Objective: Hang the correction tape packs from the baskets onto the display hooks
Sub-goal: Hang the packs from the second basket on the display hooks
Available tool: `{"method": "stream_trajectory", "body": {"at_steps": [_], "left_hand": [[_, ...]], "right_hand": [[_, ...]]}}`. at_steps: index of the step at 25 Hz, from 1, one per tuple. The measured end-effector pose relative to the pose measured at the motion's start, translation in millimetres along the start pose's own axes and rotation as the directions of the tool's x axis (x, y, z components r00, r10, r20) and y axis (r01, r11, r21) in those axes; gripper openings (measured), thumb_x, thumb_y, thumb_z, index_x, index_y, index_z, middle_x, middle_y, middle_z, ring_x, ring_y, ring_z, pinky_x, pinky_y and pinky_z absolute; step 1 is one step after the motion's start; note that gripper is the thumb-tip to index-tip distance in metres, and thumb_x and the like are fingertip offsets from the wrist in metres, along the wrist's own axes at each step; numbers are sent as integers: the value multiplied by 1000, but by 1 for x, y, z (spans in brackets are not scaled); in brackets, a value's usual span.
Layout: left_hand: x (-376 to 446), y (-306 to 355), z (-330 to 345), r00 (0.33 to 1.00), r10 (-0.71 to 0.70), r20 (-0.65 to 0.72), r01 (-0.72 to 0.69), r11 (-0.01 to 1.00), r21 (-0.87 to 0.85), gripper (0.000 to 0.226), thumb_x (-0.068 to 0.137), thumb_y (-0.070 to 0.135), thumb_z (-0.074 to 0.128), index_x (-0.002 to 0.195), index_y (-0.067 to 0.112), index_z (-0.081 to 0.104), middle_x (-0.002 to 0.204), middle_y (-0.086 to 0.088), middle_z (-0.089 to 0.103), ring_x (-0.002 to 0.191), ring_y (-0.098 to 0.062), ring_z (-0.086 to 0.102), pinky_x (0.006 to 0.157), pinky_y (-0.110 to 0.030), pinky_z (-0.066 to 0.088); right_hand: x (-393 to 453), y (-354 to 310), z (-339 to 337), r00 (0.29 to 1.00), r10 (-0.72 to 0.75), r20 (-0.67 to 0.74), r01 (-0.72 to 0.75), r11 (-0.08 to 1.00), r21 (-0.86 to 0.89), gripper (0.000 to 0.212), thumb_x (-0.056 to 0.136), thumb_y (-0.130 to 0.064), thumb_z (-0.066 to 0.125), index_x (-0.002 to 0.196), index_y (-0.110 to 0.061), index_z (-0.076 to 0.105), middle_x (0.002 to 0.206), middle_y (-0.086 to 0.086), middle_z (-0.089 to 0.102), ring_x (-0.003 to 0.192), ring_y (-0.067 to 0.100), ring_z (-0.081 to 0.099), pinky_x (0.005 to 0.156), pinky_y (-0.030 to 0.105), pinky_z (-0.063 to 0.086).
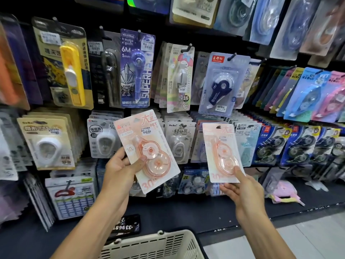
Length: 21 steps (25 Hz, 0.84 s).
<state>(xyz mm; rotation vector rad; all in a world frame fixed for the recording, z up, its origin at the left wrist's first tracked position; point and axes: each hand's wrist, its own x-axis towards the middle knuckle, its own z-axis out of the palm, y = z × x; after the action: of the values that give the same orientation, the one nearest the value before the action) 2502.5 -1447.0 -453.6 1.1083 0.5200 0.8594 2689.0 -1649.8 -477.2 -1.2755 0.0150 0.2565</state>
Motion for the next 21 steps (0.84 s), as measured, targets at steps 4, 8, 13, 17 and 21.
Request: {"method": "stream_trajectory", "body": {"at_steps": [4, 8, 13, 17, 21], "left_hand": [[0, 3, 3, 1000, -5, 3, 5, 1000, 3, 36, 93, -3, 64, 115, 25, 67, 103, 2, 81, 94, -16, 77, 72, -32, 56], [0, -2, 8, 998, -27, 62, 26, 1000, 16, 35, 93, -3, 65, 117, 22, 68, 103, -2, 81, 91, -16, 78, 60, -24, 58], [-7, -14, 24, 970, -57, 235, 12, 982, 190, 29, 92, 1, 68, 111, 22, 71, 99, 0, 81, 91, -21, 77, 69, -24, 60], [11, -7, 9, 939, 269, 214, -334, 566, 754, 38, 93, 17, 71, 129, 29, 63, 129, 18, 61, 119, -11, 58, 104, -29, 44], [20, -5, -6, 939, 201, 280, -337, 370, 866, 63, 96, 26, 67, 153, 30, 42, 165, 13, 27, 152, -13, 23, 123, -37, 21]], "right_hand": [[4, 0, 5, 985, 117, 124, -125, 990, 58, 46, 96, -21, 67, 131, 3, 51, 85, 13, 70, 70, 22, 70, 58, 35, 60], [-23, 10, 21, 839, 164, 518, -100, 984, -148, 82, 77, -44, 83, 146, -42, 38, 130, 7, 66, 104, 32, 73, 78, 41, 61], [-45, 32, 49, 802, 67, 593, 71, 976, -205, 52, 75, -44, 85, 116, -19, 63, 89, 9, 76, 47, 19, 60, 39, 26, 45], [-10, 8, 24, 959, -59, 277, 86, 993, -87, 16, 95, -26, 66, 104, -13, 64, 72, 8, 68, 40, 16, 46, 36, 24, 38], [15, 1, 4, 994, -64, 91, 79, 983, -164, 9, 98, -21, 64, 101, -13, 68, 74, 4, 71, 36, 13, 42, 35, 24, 40]]}}
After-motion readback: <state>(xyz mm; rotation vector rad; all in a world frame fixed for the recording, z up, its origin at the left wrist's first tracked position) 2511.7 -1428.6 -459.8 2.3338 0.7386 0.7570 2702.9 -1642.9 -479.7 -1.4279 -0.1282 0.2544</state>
